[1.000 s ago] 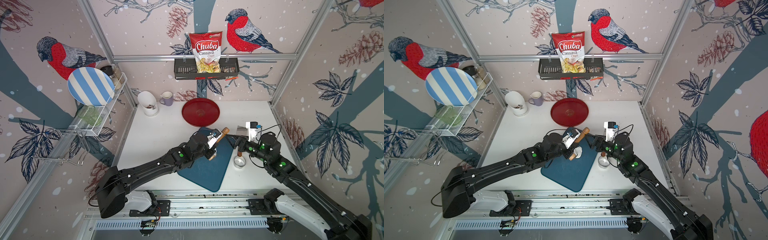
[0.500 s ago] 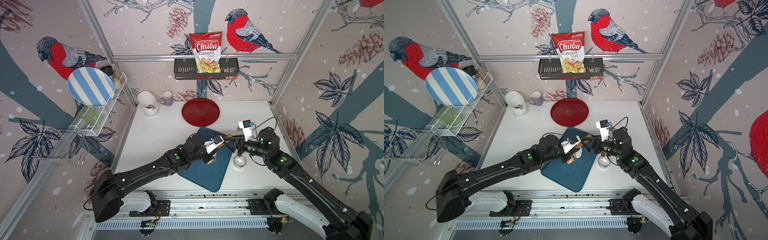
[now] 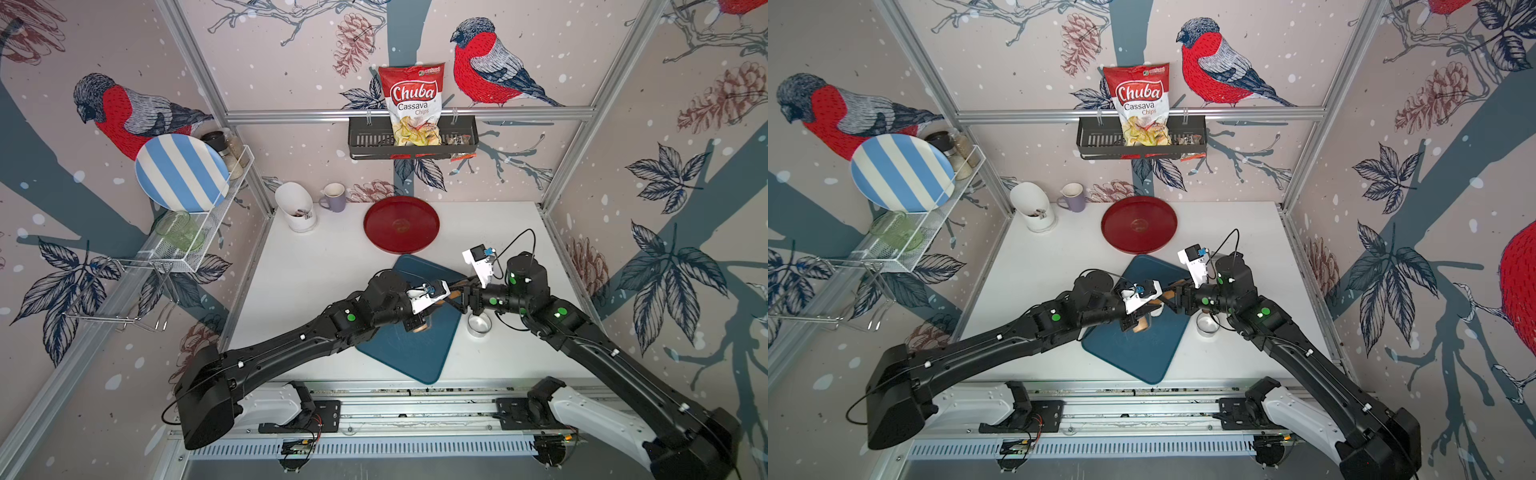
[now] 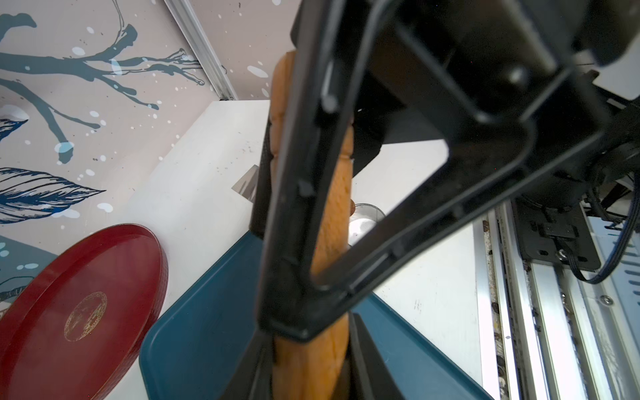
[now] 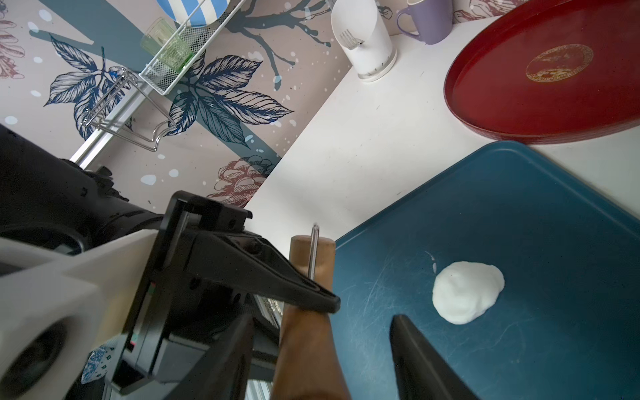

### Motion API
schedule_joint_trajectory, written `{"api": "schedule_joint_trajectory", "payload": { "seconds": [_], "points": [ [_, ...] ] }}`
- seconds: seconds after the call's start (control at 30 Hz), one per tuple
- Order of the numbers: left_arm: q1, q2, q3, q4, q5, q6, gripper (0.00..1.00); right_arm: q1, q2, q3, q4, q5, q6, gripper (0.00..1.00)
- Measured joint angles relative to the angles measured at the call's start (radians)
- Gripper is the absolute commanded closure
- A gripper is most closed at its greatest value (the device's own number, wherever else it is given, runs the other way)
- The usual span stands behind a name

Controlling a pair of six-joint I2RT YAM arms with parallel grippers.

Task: Roll out the dumpling wrappers from the dough
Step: Pick up the rolling pin from the center of the board.

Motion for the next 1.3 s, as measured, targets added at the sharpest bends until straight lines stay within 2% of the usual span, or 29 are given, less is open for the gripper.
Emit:
{"api": "schedule_joint_trajectory", "payload": {
  "seconds": [0.17,0.37,0.53,0.73,0.87,0.97,1.0,1.03,1.13,1.3],
  "points": [
    [0.0,-0.001,-0.008,0.0,0.024,0.027,1.0,0.0,0.008,0.006,-0.001,-0.022,-0.003,0.41],
    [-0.001,0.001,-0.009,-0.004,0.026,0.048,1.0,0.006,0.027,0.014,-0.001,-0.045,-0.004,0.54],
    [-0.001,0.002,-0.009,-0.018,0.019,0.053,1.0,0.018,0.039,0.016,-0.001,-0.051,-0.004,0.59],
    [-0.001,0.007,-0.009,-0.021,0.019,0.062,1.0,0.021,0.04,0.011,-0.001,-0.036,-0.005,0.82],
    [-0.001,0.012,-0.009,-0.021,0.019,0.068,1.0,0.023,0.04,0.006,0.0,-0.035,-0.004,0.88],
    [-0.001,0.012,-0.009,-0.025,0.018,0.069,1.0,0.024,0.038,-0.003,0.012,-0.034,0.0,0.88],
    [-0.001,0.012,-0.009,-0.027,0.018,0.069,1.0,0.024,0.037,-0.007,0.016,-0.035,0.001,0.82],
    [-0.001,0.012,-0.009,-0.03,0.017,0.069,1.0,0.024,0.037,-0.011,0.021,-0.035,0.005,0.68],
    [-0.001,0.012,-0.009,-0.034,0.013,0.068,1.0,0.026,0.037,-0.02,0.042,-0.039,0.034,0.53],
    [-0.001,0.012,-0.014,-0.025,0.01,0.056,1.0,0.028,0.037,-0.024,0.073,-0.05,0.052,0.53]
  ]
}}
